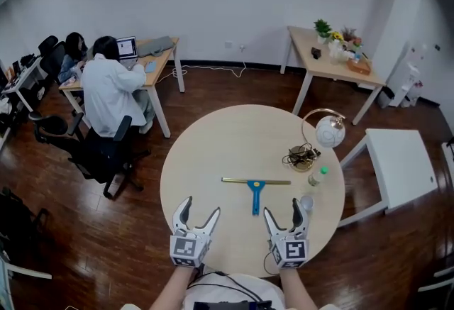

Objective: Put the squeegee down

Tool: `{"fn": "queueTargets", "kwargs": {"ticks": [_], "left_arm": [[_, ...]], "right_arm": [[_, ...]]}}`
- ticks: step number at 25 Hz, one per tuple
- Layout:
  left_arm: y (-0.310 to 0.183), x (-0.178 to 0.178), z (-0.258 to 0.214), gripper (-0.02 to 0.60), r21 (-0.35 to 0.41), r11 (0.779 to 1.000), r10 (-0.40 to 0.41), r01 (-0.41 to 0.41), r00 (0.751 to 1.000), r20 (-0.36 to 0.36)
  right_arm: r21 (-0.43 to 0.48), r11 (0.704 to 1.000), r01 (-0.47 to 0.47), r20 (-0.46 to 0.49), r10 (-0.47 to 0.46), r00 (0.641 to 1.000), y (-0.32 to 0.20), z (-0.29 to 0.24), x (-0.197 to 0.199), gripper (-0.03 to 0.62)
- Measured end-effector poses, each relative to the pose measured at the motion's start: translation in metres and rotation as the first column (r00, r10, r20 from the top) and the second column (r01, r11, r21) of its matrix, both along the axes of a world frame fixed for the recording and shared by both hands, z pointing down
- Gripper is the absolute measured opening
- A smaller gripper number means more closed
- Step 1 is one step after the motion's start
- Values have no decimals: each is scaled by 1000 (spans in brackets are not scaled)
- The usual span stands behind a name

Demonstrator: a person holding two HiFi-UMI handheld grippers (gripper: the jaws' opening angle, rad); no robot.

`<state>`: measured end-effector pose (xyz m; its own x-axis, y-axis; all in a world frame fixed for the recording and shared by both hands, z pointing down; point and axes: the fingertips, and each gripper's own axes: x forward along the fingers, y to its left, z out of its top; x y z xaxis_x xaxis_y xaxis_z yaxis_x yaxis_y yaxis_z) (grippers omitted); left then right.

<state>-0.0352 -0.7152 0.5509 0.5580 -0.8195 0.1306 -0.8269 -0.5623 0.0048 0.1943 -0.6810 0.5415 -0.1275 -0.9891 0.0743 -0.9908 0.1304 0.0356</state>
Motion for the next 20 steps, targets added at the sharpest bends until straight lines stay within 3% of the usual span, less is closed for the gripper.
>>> {"fn": "queueTargets", "kwargs": {"ticks": [6, 13, 20], "left_arm": [[7, 19, -18, 360, 46, 999, 16, -15, 1000, -15], [11, 30, -33, 359, 53, 999, 0, 2, 999, -46], [8, 28, -34, 360, 89, 996, -5, 6, 1000, -9]], "right_arm": [[-7, 1000, -10, 49, 11, 999, 20, 4, 10, 408], [50, 999, -1, 31, 0, 1000, 15, -19, 12, 407], [74, 997, 32, 33, -34, 999, 7, -23, 4, 407]]}}
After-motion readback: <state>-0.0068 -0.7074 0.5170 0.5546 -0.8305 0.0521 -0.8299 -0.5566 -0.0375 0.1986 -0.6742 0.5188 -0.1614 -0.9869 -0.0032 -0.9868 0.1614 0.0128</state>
